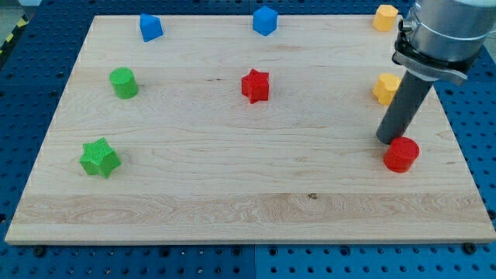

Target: Move red star towards bottom center

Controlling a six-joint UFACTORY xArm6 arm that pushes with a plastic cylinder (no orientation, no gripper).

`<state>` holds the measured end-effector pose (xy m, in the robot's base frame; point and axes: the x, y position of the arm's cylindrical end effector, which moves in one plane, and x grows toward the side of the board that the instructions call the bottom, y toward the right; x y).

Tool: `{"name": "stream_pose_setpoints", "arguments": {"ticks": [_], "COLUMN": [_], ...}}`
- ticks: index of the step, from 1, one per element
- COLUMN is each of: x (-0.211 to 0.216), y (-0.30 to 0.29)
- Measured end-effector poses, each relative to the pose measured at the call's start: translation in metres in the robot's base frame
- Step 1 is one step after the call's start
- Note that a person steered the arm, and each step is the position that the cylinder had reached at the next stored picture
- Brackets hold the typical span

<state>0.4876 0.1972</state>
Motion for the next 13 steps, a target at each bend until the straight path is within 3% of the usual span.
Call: {"name": "stream_pose_setpoints", "arguments": {"ticks": [2, 4, 6, 9, 10, 11, 13], "x": [0.026, 0.012, -0.038, -0.124, -0.15, -0.143, -0.1], "y": [0.005, -0.05, -0.117, -0.115, -0.147, -0.183, -0.192]}}
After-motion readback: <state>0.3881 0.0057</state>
